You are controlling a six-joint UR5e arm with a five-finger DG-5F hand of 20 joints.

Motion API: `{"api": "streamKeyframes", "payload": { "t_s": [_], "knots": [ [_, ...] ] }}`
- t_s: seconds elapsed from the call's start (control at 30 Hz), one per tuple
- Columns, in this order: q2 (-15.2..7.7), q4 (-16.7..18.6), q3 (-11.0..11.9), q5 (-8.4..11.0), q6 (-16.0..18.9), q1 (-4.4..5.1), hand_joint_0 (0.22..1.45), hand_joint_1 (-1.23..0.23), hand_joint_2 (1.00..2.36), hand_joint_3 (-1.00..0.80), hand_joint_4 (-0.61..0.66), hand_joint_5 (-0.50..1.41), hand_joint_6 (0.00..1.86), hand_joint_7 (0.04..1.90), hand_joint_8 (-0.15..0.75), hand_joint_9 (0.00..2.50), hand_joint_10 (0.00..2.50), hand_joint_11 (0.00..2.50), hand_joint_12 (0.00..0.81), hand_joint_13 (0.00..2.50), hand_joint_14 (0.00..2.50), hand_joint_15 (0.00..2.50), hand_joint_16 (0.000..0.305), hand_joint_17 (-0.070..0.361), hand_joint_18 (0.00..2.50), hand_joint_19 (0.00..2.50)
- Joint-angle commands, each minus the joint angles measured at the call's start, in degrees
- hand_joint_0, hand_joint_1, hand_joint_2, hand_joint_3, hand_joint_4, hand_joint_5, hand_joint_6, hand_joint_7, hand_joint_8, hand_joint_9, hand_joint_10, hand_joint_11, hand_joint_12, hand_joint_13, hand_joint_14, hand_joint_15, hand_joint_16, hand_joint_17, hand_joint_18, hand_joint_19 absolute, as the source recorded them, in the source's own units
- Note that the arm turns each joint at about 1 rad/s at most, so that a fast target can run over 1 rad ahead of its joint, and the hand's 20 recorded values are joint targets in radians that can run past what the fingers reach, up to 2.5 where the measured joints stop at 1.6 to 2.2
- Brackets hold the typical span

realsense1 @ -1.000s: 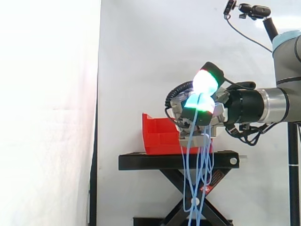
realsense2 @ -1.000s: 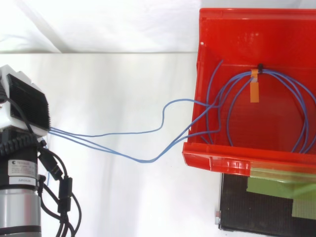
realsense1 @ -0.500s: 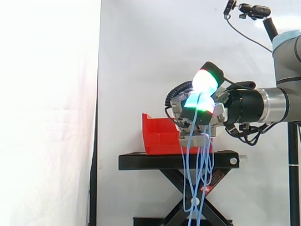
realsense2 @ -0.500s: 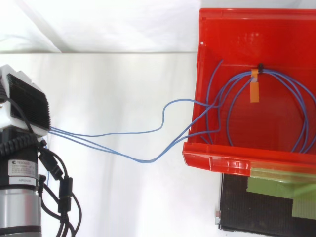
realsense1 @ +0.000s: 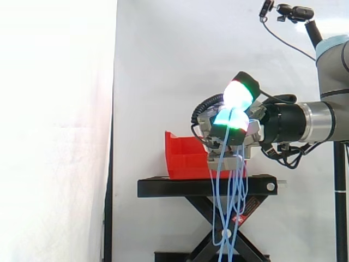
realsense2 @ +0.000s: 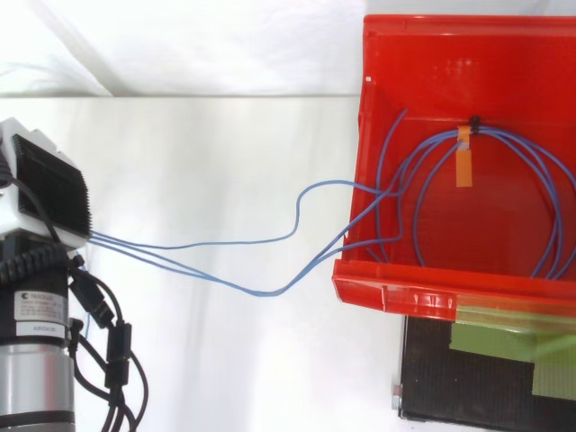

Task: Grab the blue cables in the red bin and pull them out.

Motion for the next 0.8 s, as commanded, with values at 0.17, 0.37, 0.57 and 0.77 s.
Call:
{"api": "streamKeyframes", "payload": {
  "t_s": [0.17,0.37,0.57,0.77],
  "knots": [
    [0.0,0.1,0.0,0.00,0.0,0.01,0.98,-0.97,1.00,-0.98,0.18,1.00,0.66,0.62,0.222,1.65,0.03,1.15,0.294,1.62,1.20,1.08,0.040,0.090,1.12,1.22],
    [0.0,0.1,-0.1,0.00,0.0,-0.07,0.98,-0.97,1.00,-0.98,0.18,1.00,0.66,0.62,0.223,1.66,0.03,1.14,0.293,1.62,1.20,1.08,0.040,0.089,1.12,1.23],
    [0.0,0.1,-0.1,0.00,0.0,0.01,0.97,-0.97,1.00,-0.98,0.18,1.00,0.66,0.62,0.219,1.67,0.03,1.17,0.291,1.62,1.21,1.08,0.040,0.089,1.12,1.23],
    [0.0,0.0,0.0,0.00,0.0,0.01,0.97,-0.97,1.00,-0.98,0.18,1.00,0.66,0.61,0.219,1.68,0.03,1.16,0.292,1.62,1.22,1.07,0.040,0.090,1.12,1.22]
  ]
}}
